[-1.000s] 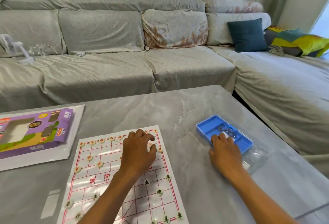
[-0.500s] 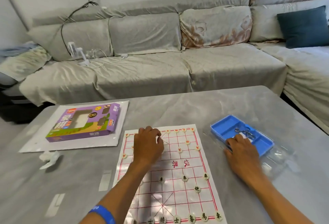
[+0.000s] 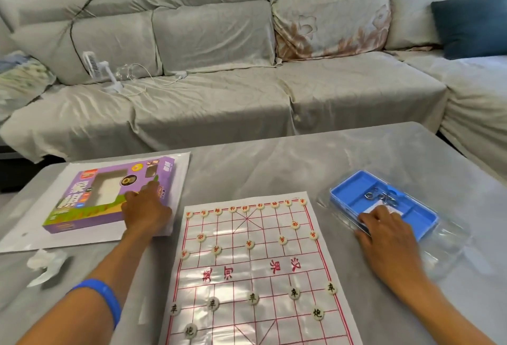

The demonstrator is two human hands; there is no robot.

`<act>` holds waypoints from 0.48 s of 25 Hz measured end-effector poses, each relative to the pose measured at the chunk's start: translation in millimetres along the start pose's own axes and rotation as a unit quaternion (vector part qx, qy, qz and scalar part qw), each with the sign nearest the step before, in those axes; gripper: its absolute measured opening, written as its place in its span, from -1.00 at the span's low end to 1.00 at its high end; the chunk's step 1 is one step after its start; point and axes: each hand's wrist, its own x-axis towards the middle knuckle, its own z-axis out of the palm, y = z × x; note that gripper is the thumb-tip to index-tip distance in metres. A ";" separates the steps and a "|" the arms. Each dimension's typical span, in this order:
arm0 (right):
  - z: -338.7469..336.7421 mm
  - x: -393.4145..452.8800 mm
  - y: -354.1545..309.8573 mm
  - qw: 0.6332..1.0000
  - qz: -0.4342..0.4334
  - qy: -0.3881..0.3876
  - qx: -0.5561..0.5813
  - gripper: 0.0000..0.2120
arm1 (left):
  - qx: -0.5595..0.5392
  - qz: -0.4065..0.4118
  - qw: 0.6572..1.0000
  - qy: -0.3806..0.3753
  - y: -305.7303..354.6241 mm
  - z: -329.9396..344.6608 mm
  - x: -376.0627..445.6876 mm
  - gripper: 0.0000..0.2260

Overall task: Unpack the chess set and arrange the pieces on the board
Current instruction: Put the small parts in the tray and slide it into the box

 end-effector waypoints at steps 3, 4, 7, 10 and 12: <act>-0.5 -0.4 -1.9 1.000 0.003 -0.009 -0.003 -0.84 | -0.045 0.038 0.997 0.052 -7.5 3.1 12.2 -0.49; -1.6 -1.0 -2.4 1.000 0.008 -0.015 0.000 -0.84 | -0.060 0.049 0.993 0.086 -4.9 0.7 11.6 -0.50; -3.4 -1.5 -2.1 1.000 0.014 -0.013 0.010 -0.84 | -0.091 0.133 0.970 0.183 17.1 -28.1 0.3 -0.48; -7.5 -1.0 -2.3 0.999 0.030 -0.031 0.012 -0.86 | -0.118 0.218 0.942 0.225 56.5 -65.8 -21.6 -0.48; -13.1 -2.5 1.0 0.997 0.060 -0.041 0.013 -0.88 | -0.137 0.265 0.928 0.224 87.4 -80.9 -40.7 -0.45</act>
